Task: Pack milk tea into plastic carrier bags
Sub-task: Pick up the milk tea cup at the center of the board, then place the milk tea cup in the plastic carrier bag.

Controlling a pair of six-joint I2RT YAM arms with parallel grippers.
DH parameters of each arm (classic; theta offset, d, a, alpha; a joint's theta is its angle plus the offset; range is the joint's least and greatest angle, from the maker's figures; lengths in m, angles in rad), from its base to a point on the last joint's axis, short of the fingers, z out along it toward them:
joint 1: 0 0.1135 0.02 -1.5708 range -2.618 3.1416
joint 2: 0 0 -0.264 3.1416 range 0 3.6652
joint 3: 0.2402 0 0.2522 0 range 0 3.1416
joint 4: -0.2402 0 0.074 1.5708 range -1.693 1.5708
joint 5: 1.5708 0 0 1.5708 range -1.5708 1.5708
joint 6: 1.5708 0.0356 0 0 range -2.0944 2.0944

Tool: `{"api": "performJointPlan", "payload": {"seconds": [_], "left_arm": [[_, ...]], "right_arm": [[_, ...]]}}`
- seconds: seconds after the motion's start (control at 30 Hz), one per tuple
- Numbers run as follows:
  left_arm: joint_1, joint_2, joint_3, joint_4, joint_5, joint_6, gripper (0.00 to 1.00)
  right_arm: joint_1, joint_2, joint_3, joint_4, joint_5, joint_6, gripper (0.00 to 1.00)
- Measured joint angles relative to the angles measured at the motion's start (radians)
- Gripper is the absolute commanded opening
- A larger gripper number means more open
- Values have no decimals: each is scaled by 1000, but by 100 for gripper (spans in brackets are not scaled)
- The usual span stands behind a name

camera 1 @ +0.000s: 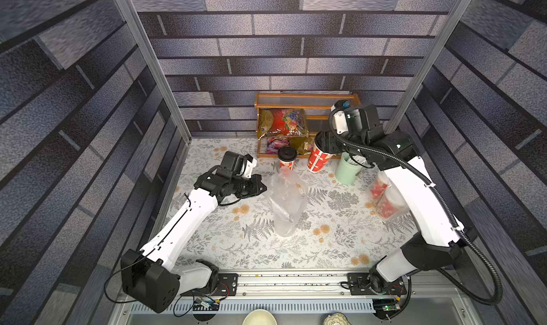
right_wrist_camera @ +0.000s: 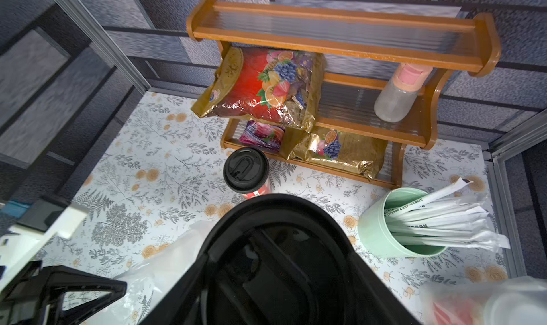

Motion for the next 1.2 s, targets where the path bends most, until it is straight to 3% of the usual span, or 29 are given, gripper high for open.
{"api": "performJointPlan", "payload": {"seconds": [0.4, 0.6, 1.2], "left_arm": [[8, 0, 0, -6, -4, 0, 0], [8, -6, 0, -29, -27, 1, 0], [8, -15, 0, -46, -37, 2, 0]], "right_arm": [[194, 14, 184, -87, -24, 65, 62], [285, 64, 191, -82, -29, 90, 61], [338, 83, -235, 198, 44, 135, 59]]}}
